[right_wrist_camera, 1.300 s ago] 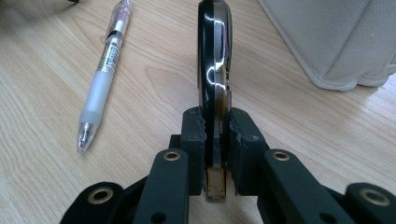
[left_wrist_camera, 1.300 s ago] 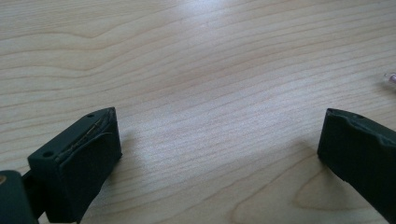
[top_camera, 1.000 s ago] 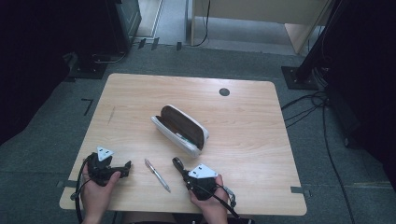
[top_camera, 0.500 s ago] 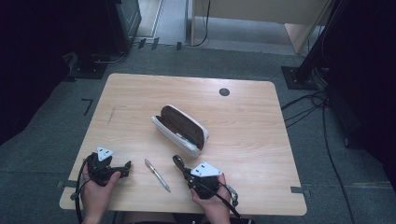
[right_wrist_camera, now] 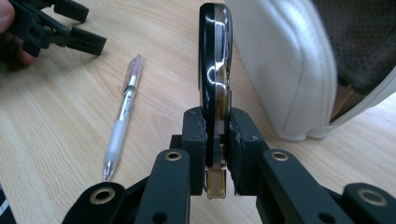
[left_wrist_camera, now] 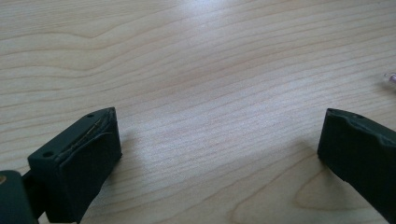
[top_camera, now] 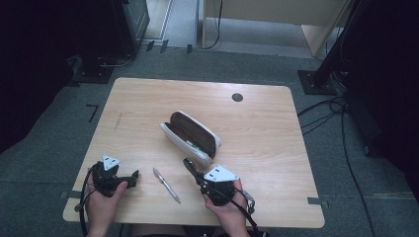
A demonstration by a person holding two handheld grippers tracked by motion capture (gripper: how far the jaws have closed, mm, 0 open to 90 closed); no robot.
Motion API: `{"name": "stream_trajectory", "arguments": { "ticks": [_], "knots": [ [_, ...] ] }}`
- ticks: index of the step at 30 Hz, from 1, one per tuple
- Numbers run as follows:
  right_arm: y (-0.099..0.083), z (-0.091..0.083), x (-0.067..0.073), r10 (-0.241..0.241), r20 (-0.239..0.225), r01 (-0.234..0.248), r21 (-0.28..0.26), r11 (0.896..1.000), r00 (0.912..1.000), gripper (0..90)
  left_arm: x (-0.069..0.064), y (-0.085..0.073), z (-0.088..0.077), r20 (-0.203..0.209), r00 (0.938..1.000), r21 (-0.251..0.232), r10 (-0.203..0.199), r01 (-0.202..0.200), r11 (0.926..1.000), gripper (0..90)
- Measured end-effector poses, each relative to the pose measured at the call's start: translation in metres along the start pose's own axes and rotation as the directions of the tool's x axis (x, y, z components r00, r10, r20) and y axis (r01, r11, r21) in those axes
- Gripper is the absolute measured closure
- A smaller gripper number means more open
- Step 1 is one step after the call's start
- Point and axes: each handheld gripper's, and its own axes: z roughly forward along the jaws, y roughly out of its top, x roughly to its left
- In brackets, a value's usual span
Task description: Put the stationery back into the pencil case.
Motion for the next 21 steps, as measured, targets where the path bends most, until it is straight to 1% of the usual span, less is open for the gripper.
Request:
{"name": "stream_trajectory", "arguments": {
  "ticks": [5,12,21],
  "knots": [
    [0.007,-0.005,-0.001,-0.006,-0.003,0.006,-0.012,1.0,1.0,78.9,0.0,0.0,0.0,0.0,1.0,0.0,0.0,0.0,1.0,0.0],
    [0.015,-0.01,-0.004,-0.012,0.006,0.012,-0.025,1.0,0.9999,78.9,0.0,0.0,0.0,0.0,1.0,0.0,0.0,0.0,1.0,0.0],
    [0.027,-0.017,-0.01,-0.009,0.006,0.009,-0.047,0.999,0.9999,78.9,0.0,0.0,0.0,0.0,1.0,0.001,0.001,-0.001,1.0,0.0]
  ]
}}
